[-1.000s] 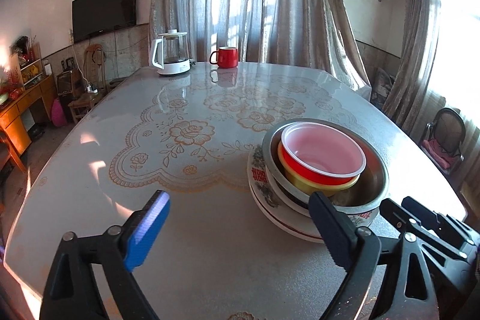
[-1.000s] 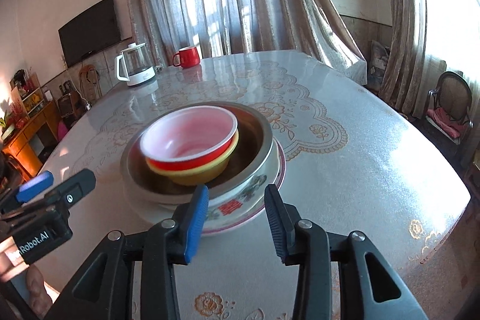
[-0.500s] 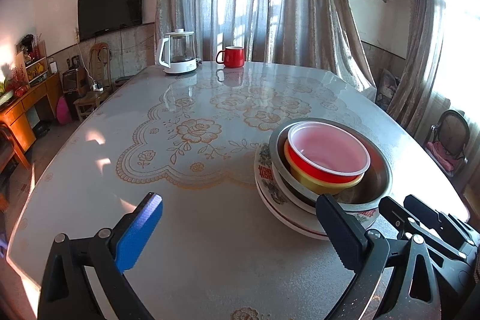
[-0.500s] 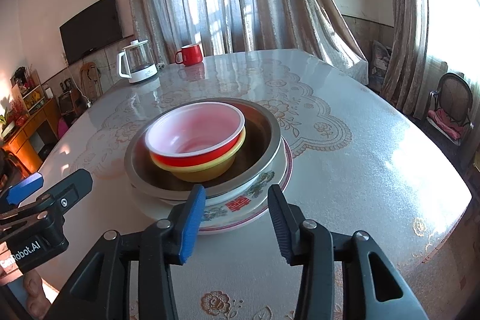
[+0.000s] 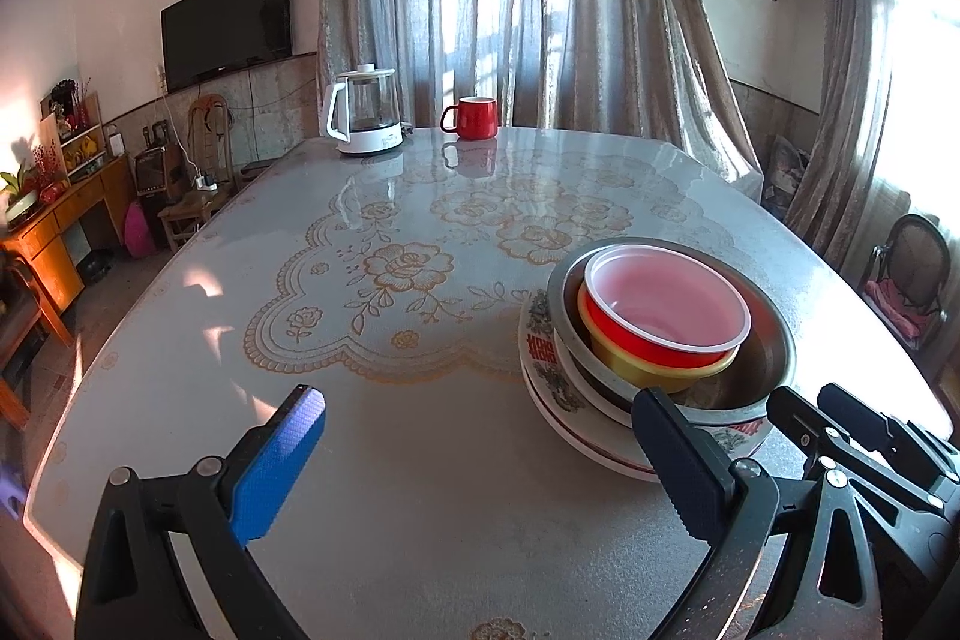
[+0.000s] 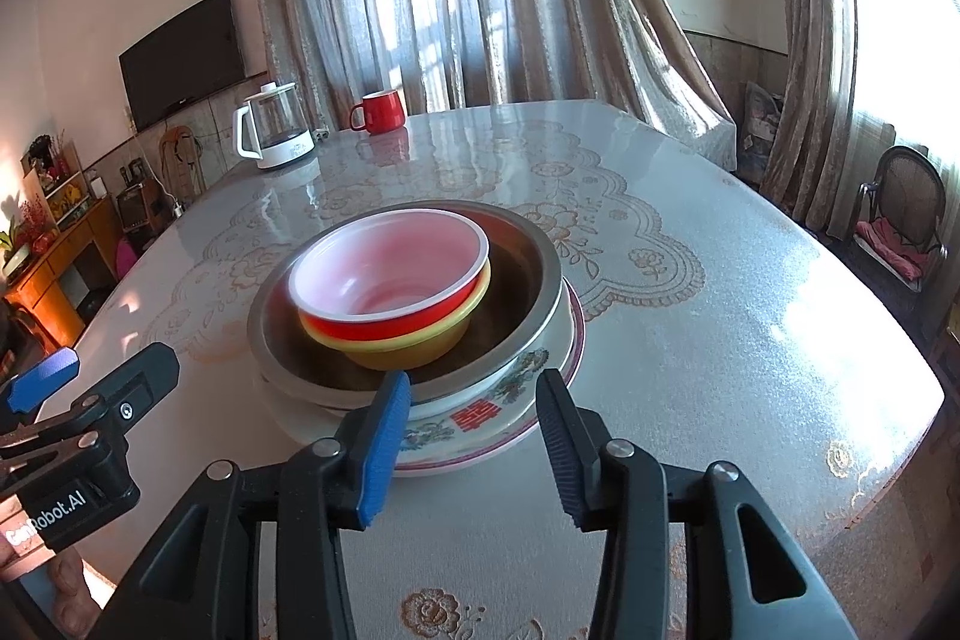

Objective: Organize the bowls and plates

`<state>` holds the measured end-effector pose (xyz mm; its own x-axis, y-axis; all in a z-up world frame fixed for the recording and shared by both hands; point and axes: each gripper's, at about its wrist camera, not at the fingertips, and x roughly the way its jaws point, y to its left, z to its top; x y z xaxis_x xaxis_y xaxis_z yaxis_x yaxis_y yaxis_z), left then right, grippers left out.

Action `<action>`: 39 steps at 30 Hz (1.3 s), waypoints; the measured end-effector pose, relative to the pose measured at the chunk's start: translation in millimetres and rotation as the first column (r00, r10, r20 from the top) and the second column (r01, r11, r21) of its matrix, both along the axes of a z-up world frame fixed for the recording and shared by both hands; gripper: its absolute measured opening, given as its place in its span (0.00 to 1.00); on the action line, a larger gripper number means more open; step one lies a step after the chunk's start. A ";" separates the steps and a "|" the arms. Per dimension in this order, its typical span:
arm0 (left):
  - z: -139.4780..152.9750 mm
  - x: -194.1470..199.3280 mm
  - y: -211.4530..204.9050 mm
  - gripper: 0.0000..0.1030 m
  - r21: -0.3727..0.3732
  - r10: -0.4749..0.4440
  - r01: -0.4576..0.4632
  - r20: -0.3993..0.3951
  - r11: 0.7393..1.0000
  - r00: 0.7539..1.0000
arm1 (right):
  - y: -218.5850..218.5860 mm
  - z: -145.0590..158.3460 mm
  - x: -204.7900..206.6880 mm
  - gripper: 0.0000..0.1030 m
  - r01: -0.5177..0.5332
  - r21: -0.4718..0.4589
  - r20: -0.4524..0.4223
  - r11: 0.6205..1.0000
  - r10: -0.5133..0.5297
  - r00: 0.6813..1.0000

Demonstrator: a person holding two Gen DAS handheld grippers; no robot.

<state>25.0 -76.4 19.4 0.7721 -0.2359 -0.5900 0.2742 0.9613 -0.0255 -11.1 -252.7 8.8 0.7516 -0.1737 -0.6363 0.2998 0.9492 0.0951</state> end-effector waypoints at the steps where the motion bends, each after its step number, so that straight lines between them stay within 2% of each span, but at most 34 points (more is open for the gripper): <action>1: 0.1 0.1 0.2 1.00 -0.002 0.001 -0.001 0.000 1.000 1.000 | 0.1 0.0 0.1 0.43 0.000 -0.001 0.001 1.000 0.000 1.000; 39: 3.8 -2.1 -3.5 1.00 0.003 -0.010 0.010 0.015 1.000 1.000 | 2.0 2.6 1.8 0.43 -0.009 0.005 0.000 1.000 0.009 1.000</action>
<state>22.9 -79.9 23.2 0.7783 -0.2425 -0.5792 0.2846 0.9585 -0.0189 -9.3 -250.7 11.4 0.7528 -0.1636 -0.6376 0.2916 0.9513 0.1001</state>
